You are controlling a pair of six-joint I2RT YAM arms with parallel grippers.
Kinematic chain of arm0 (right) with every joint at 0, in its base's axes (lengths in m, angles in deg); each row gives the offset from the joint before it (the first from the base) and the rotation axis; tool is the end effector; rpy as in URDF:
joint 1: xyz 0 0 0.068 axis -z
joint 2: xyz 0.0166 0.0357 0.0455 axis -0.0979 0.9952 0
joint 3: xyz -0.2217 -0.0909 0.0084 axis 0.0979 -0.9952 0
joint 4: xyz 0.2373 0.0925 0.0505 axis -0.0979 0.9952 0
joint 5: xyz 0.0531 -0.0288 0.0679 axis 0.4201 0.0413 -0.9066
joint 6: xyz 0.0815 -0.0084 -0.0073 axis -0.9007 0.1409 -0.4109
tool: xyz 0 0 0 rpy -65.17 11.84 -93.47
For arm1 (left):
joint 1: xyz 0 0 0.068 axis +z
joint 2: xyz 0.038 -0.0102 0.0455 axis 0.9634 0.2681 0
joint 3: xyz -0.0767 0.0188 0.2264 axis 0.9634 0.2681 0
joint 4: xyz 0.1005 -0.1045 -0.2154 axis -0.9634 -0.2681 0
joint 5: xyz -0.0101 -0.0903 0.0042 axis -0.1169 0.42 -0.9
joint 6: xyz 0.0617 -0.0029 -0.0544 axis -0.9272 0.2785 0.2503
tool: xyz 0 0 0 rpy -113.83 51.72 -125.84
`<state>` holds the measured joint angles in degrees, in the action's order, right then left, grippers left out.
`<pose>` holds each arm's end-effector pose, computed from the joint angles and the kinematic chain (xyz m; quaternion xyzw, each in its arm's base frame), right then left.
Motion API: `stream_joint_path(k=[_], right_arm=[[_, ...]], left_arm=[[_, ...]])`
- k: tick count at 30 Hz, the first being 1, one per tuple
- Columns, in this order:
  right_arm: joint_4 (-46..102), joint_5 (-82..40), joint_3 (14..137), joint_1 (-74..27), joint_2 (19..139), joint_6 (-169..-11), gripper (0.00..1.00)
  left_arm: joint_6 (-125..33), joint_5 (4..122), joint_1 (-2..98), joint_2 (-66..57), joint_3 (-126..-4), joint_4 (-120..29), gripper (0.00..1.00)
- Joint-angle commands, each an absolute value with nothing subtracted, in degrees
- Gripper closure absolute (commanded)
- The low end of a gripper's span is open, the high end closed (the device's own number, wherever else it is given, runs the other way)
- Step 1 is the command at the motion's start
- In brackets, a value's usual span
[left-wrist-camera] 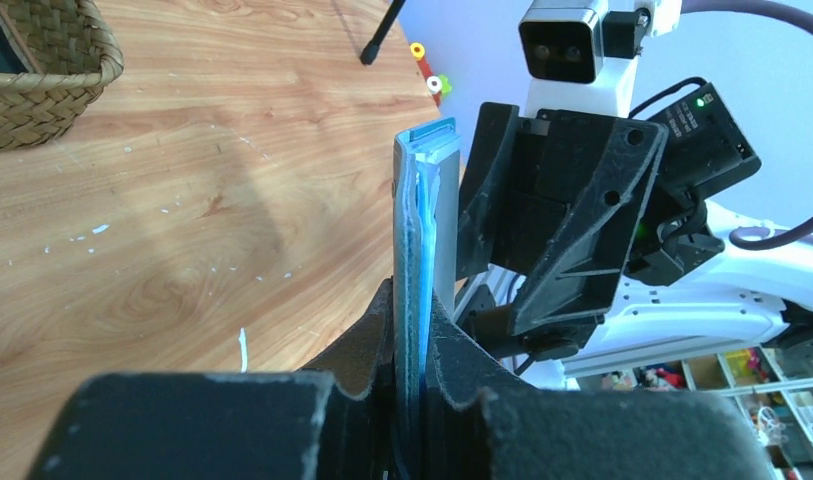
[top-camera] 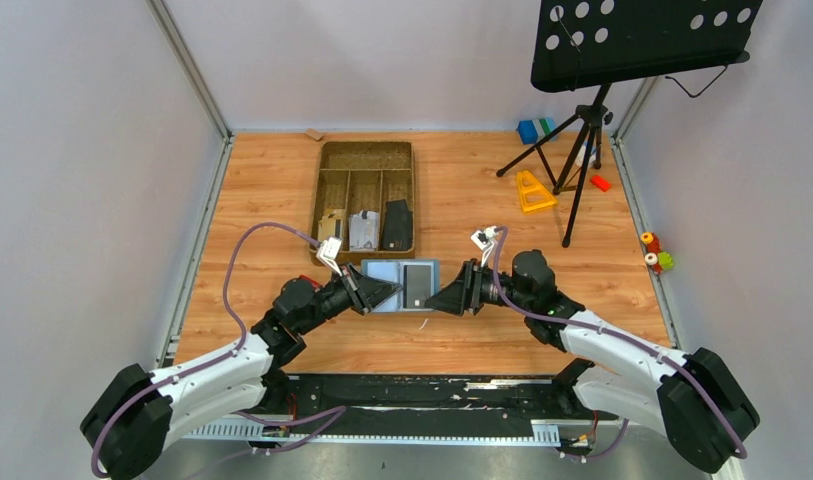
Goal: Take the credit cards out of the card holder
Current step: Remove the credit card from the card holder.
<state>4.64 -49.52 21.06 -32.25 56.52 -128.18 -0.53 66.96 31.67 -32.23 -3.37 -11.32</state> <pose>0.1764 0.1910 0.1740 -0.1414 0.7650 0.5680 0.2687 0.1658 -0.1738 0.1796 -0.0154 0.7163 -0.5785 0.3899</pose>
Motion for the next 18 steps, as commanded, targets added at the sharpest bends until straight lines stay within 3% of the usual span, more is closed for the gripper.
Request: stream_joint_path(k=[1, 11, 15, 18], right_arm=[[-1.3, -48.9, 21.4, -32.9, 56.7, -128.9, 0.53], [-2.0, -49.0, 22.8, -33.4, 59.2, -129.6, 0.78], [0.2, -48.4, 23.6, -33.4, 58.7, -129.4, 0.97], [1.4, -48.7, 24.5, -33.4, 58.8, -129.3, 1.00]], left_arm=[[3.0, 66.0, 31.4, -31.9, -2.6, -4.3, 1.00], [3.5, 66.3, 31.3, -30.3, -3.2, -3.4, 1.00], [2.5, 66.3, 31.4, -30.2, -3.3, -4.4, 1.00], [1.1, 66.3, 31.4, -30.0, -3.5, -6.2, 1.00]])
